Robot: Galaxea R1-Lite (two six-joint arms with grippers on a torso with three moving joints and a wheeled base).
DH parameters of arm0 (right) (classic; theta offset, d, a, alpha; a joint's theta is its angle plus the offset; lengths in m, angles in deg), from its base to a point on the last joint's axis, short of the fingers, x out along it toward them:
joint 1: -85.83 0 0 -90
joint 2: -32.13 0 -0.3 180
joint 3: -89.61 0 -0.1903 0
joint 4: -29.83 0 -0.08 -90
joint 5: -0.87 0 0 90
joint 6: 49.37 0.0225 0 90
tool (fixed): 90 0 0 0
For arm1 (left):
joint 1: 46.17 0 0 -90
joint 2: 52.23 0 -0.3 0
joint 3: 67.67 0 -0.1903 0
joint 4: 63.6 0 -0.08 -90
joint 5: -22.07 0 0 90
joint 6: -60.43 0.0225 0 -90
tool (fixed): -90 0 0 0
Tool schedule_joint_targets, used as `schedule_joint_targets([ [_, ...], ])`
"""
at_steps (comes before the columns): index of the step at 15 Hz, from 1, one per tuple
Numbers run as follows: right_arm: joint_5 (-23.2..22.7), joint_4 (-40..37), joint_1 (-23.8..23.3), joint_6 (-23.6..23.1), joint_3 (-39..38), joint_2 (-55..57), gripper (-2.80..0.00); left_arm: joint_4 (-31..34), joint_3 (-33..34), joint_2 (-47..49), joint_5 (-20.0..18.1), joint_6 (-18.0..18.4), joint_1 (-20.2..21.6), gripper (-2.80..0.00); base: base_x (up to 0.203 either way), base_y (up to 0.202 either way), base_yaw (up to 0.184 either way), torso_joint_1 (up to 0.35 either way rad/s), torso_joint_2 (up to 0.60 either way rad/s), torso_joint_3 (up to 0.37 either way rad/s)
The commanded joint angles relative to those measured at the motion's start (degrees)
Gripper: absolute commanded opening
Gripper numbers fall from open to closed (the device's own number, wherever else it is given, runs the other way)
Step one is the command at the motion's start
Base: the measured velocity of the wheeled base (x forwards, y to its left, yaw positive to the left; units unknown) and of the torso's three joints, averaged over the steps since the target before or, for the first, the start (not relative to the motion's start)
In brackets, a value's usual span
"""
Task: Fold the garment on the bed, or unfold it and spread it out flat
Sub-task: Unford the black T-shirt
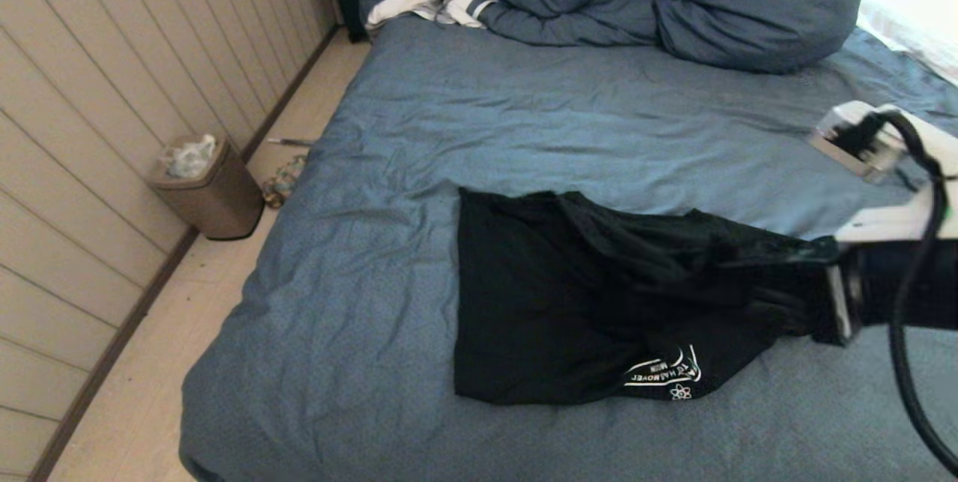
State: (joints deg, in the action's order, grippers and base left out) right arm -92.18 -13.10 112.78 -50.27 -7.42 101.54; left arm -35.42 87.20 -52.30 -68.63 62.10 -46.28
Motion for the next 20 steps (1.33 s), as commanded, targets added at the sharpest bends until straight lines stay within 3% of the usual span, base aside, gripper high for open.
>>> schedule_joint_targets([
  [1, -0.03, -0.56, -0.20, -0.06, -7.29, -10.06, -2.80, 0.02, 0.00, -0.10, 0.00, -0.06, -0.04, -2.80, 0.000, 0.000, 0.000, 0.000, 0.00, 0.000],
  [12, 0.24, -1.78, -2.16, -0.08, -30.43, -26.37, -2.80, 0.02, 0.00, -0.10, 0.00, 0.00, 0.02, -2.80, 0.000, 0.000, 0.000, 0.000, 0.00, 0.000],
  [17, 0.31, -12.14, -2.02, 0.23, -33.55, -35.53, -2.80, 0.02, 0.00, -0.10, 0.00, 0.00, -0.06, -2.80, 0.000, 0.000, 0.000, 0.000, 0.00, 0.000],
  [20, 1.13, -13.48, -1.99, 0.53, -35.64, -36.23, -2.80, 0.02, 0.00, -0.10, 0.00, 0.00, 0.02, -2.80, 0.000, 0.000, 0.000, 0.000, 0.00, 0.000],
])
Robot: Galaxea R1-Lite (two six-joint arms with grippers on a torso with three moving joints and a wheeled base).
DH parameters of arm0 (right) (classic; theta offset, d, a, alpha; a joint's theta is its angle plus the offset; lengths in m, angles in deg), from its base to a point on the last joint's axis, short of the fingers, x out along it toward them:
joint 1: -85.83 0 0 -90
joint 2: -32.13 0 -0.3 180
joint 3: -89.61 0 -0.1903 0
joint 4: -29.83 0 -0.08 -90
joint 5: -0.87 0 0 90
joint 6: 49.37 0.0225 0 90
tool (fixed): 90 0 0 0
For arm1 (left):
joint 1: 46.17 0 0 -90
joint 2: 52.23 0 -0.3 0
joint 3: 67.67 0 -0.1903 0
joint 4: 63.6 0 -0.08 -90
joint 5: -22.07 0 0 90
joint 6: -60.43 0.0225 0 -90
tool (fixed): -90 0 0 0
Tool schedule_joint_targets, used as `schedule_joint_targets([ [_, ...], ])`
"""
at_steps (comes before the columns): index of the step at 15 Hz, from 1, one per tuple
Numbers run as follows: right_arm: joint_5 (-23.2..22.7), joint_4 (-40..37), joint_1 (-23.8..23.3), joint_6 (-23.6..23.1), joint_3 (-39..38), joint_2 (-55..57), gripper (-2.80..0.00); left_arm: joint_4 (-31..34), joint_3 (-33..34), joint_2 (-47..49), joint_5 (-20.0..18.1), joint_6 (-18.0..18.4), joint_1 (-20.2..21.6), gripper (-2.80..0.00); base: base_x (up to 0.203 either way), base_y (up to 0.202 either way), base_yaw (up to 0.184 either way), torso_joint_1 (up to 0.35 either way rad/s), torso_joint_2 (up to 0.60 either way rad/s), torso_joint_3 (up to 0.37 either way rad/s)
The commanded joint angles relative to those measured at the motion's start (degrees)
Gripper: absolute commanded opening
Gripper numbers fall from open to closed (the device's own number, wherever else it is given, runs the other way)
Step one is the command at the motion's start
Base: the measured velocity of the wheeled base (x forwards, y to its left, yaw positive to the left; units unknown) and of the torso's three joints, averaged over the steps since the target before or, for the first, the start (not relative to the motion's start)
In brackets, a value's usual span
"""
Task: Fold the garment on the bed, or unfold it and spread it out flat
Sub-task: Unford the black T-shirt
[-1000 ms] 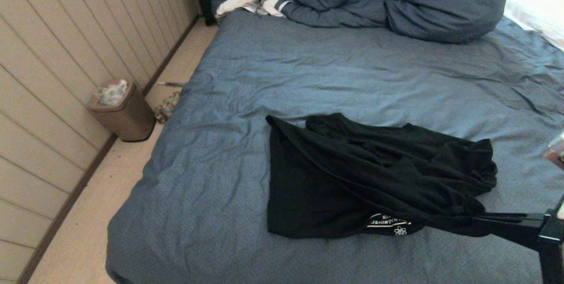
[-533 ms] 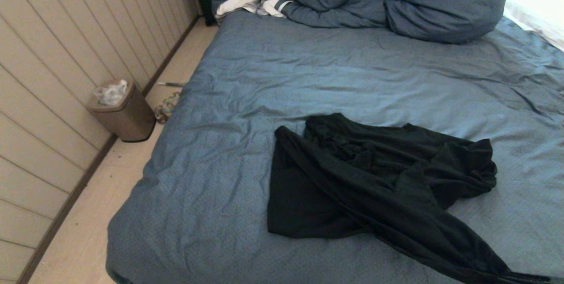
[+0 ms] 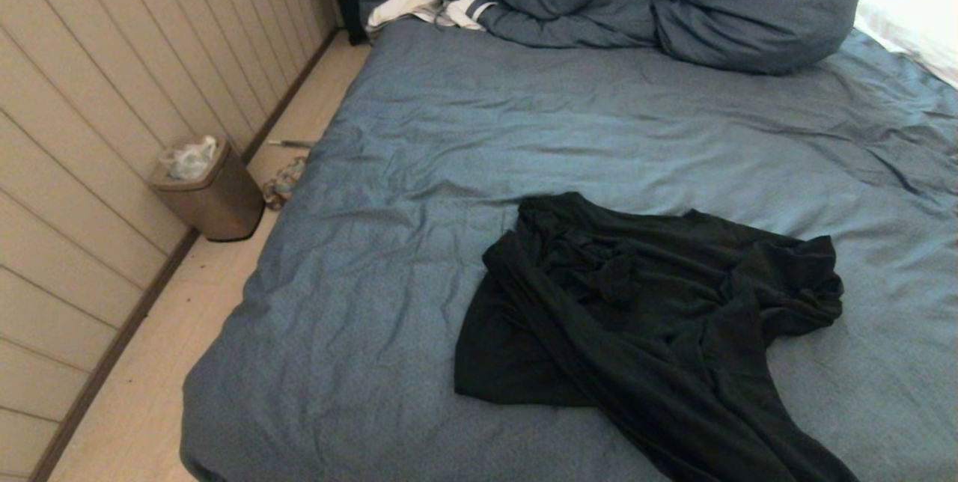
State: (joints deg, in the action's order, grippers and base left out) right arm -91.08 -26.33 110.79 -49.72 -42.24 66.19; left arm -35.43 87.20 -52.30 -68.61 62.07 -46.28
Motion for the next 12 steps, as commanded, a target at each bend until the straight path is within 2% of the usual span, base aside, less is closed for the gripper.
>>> schedule_joint_targets([
  [1, 0.25, -0.25, -0.01, 0.00, -1.47, -0.84, -2.80, 0.04, 0.00, -0.10, -0.02, 0.02, 0.02, -2.80, 0.000, 0.000, 0.000, 0.000, 0.00, 0.000],
  [6, 3.62, -0.79, -0.01, 0.18, -3.78, -1.36, -2.80, 0.04, 0.00, -0.10, -0.02, 0.02, 0.02, -2.80, 0.000, 0.000, 0.000, 0.000, 0.00, 0.000],
  [12, 3.79, -5.53, 0.26, 0.27, -5.01, -1.62, -2.80, 0.04, 0.00, -0.10, -0.02, 0.02, -0.07, -2.80, 0.000, 0.000, 0.000, 0.000, 0.00, 0.000],
])
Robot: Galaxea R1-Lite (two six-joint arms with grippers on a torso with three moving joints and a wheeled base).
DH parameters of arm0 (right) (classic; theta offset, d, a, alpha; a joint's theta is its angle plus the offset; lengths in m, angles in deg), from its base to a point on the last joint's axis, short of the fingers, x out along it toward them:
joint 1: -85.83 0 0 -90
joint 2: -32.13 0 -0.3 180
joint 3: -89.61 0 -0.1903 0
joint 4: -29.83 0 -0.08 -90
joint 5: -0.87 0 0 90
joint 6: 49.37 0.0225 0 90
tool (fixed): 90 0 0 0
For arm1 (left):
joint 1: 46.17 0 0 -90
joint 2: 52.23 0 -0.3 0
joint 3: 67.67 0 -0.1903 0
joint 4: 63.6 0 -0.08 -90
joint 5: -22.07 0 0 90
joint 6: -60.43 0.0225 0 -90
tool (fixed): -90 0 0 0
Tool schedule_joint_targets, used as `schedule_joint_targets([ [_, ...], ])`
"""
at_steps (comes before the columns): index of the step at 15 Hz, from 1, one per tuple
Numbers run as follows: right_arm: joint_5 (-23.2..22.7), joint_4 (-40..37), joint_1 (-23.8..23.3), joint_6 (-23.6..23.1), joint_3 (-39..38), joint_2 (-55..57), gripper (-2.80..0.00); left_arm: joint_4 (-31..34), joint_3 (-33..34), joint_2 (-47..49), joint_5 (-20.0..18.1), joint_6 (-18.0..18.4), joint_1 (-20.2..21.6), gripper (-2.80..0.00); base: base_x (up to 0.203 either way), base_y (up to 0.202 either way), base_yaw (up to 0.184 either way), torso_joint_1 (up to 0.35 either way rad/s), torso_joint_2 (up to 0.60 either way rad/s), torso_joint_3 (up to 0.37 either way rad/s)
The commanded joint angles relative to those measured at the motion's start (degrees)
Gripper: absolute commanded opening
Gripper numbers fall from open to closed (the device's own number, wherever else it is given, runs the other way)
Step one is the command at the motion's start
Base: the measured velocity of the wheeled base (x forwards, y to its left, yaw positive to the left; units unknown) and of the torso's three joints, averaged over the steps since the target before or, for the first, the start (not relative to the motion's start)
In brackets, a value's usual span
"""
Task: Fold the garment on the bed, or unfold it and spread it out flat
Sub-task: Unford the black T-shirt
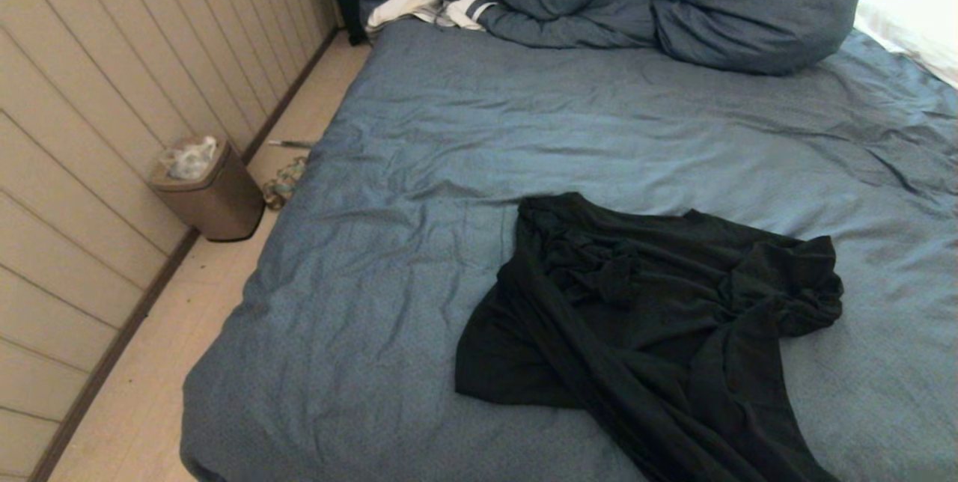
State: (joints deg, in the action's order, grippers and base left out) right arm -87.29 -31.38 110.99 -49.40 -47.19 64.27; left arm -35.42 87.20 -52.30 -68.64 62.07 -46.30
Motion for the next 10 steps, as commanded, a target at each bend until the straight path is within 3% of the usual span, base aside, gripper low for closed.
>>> schedule_joint_targets([
  [1, 0.00, -0.47, 0.14, -0.06, -0.06, 0.47, -2.80, 0.02, 0.00, -0.06, 0.00, 0.02, 0.01, -2.80, 0.000, 0.000, 0.000, 0.000, 0.00, 0.000],
  [2, 0.00, -0.47, 0.15, -0.06, -0.06, 0.39, 0.00, 0.02, 0.00, -0.06, 0.00, 0.02, 0.01, -2.80, 0.000, 0.000, 0.000, 0.000, 0.00, 0.000],
  [6, -0.69, -0.03, 0.48, 0.40, 1.60, 0.36, 0.00, 0.02, 0.00, -0.10, 0.00, 0.02, -0.02, -2.80, 0.000, 0.000, 0.000, 0.000, 0.00, 0.000],
  [10, -3.06, 2.54, 0.59, 3.85, 7.88, 4.79, 0.00, 0.02, 0.00, -0.10, 0.00, -0.06, 0.05, -2.80, 0.000, 0.000, 0.000, 0.000, 0.00, 0.000],
])
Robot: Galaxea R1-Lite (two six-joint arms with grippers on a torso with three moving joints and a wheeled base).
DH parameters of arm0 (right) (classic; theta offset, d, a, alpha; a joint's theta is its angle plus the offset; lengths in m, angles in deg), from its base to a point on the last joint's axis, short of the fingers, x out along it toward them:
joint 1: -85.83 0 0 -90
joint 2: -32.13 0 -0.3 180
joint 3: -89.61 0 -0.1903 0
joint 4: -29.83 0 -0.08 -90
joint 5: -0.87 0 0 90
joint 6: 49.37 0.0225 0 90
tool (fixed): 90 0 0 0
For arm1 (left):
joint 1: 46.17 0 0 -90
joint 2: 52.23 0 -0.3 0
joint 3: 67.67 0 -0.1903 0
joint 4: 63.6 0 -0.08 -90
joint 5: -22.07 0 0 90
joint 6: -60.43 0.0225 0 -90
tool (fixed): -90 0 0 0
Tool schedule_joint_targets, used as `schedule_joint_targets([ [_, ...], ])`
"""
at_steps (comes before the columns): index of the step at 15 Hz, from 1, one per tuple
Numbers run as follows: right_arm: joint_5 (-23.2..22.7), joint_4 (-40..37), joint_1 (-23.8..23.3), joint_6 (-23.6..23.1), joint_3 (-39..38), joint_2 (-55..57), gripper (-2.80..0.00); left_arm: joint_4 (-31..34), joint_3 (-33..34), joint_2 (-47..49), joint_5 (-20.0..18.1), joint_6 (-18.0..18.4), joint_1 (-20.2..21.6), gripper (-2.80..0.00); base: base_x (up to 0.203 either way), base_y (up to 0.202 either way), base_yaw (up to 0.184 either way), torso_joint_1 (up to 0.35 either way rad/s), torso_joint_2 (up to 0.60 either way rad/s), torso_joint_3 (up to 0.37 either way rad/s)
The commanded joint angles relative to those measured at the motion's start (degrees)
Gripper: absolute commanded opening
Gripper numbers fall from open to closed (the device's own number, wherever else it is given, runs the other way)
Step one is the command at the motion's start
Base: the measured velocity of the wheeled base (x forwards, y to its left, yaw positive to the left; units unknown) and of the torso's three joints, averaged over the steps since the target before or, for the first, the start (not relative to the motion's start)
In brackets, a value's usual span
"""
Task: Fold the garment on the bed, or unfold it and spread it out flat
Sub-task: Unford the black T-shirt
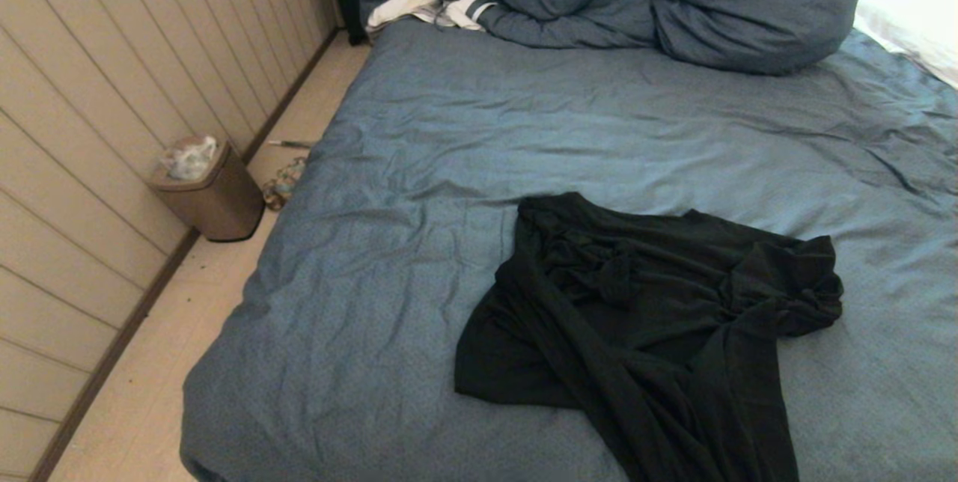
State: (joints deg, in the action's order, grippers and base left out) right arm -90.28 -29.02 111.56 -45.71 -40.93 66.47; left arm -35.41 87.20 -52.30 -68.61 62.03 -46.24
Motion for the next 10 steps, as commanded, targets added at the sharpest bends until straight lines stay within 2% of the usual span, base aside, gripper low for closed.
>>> schedule_joint_targets([
  [1, -0.26, 1.98, 0.01, 1.15, 3.89, 5.90, 0.00, 0.02, 0.00, -0.10, -0.02, -0.01, -0.01, -2.80, 0.000, 0.000, 0.000, 0.000, 0.00, 0.000],
  [3, -0.43, 6.61, -0.41, 2.66, 7.88, 13.15, 0.00, 0.46, -0.09, -0.02, -0.02, 0.07, -0.10, -2.80, 0.000, 0.000, 0.000, 0.000, 0.00, 0.000],
  [4, -0.47, 9.77, -1.01, 3.07, 9.55, 17.01, -2.80, 0.46, -0.09, 0.16, -0.02, 0.07, -0.01, -2.80, 0.000, 0.000, 0.000, 0.000, 0.00, 0.000],
  [7, -2.87, 19.09, -5.62, 3.52, 15.57, 29.01, -2.80, 0.54, -0.67, 2.10, 0.52, -0.06, -0.01, -2.80, 0.000, 0.000, 0.000, 0.000, 0.00, 0.000],
  [10, -9.19, 21.96, -13.47, 3.58, 26.37, 38.65, -2.80, 0.40, -8.09, 11.73, 0.35, -3.05, -0.04, -2.80, 0.000, 0.000, 0.000, 0.000, 0.00, 0.000],
])
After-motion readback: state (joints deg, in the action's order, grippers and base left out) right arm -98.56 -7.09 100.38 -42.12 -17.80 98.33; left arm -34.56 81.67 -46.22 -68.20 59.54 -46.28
